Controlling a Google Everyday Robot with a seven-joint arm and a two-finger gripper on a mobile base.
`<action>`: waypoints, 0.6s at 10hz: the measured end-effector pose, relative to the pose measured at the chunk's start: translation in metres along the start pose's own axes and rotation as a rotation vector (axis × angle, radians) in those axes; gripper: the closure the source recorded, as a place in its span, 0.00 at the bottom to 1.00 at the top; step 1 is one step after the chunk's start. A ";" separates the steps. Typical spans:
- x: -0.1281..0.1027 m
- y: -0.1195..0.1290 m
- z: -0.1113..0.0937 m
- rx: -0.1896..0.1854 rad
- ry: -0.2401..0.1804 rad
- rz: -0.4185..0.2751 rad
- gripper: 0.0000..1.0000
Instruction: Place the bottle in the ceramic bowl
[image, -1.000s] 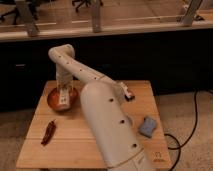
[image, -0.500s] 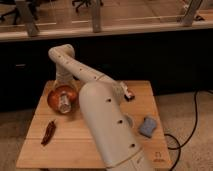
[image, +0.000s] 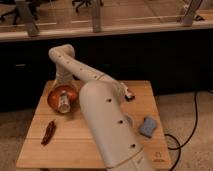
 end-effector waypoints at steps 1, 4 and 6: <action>0.000 0.003 -0.003 0.021 0.009 0.008 0.20; 0.000 0.017 -0.012 0.074 0.054 0.060 0.20; 0.000 0.022 -0.015 0.095 0.075 0.082 0.20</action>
